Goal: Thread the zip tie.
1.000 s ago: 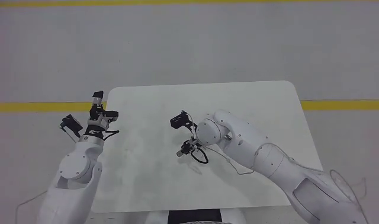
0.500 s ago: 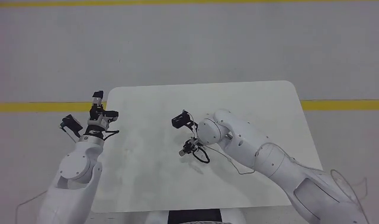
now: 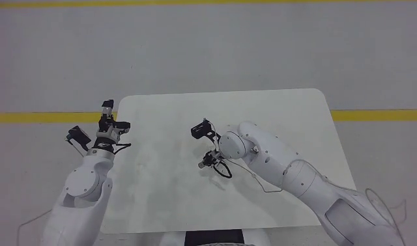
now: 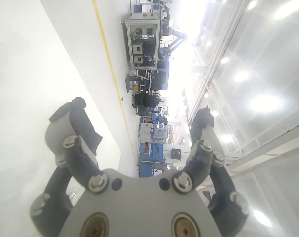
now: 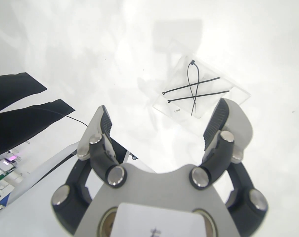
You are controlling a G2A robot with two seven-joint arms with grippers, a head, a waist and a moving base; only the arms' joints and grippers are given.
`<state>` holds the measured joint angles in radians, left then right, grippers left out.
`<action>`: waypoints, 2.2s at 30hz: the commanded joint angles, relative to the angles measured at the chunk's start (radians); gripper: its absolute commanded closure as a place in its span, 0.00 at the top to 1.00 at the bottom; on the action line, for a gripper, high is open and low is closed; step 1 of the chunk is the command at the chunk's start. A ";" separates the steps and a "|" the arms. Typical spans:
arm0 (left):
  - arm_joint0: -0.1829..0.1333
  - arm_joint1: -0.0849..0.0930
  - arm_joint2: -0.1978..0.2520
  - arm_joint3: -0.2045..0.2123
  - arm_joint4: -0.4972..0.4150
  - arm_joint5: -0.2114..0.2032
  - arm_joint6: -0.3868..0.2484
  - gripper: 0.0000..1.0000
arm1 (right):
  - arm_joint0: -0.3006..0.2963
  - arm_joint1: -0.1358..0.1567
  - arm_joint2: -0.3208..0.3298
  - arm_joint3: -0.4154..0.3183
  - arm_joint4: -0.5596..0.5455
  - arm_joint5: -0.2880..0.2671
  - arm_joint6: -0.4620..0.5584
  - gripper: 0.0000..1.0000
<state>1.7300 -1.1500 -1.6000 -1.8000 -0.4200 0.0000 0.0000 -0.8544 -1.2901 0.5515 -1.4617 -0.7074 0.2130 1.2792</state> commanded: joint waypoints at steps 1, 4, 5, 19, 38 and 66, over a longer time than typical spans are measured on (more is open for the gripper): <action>0.000 0.000 0.000 0.000 0.000 0.000 0.000 1.00 | -0.004 0.002 0.003 -0.006 -0.013 0.008 0.007 0.38; 0.000 0.000 0.000 0.000 0.000 0.000 0.000 1.00 | -0.010 0.003 0.008 -0.014 -0.031 0.016 0.017 0.29; 0.000 0.000 0.000 0.000 0.000 0.000 0.000 1.00 | -0.012 0.003 0.009 -0.017 -0.040 0.019 0.019 0.27; 0.000 0.000 0.000 0.000 0.000 0.000 0.000 1.00 | -0.024 -0.017 -0.009 0.015 -0.103 0.046 -0.010 0.20; 0.000 0.000 0.000 0.000 0.000 0.000 0.000 1.00 | 0.007 -0.088 -0.080 0.148 -0.210 0.123 -0.031 0.16; 0.000 0.000 0.000 0.000 0.000 0.000 0.000 1.00 | 0.006 -0.159 -0.052 0.291 -0.245 0.124 -0.039 0.18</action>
<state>1.7300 -1.1500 -1.6000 -1.8000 -0.4200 0.0000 0.0000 -0.8482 -1.4482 0.4986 -1.1720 -0.9509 0.3381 1.2383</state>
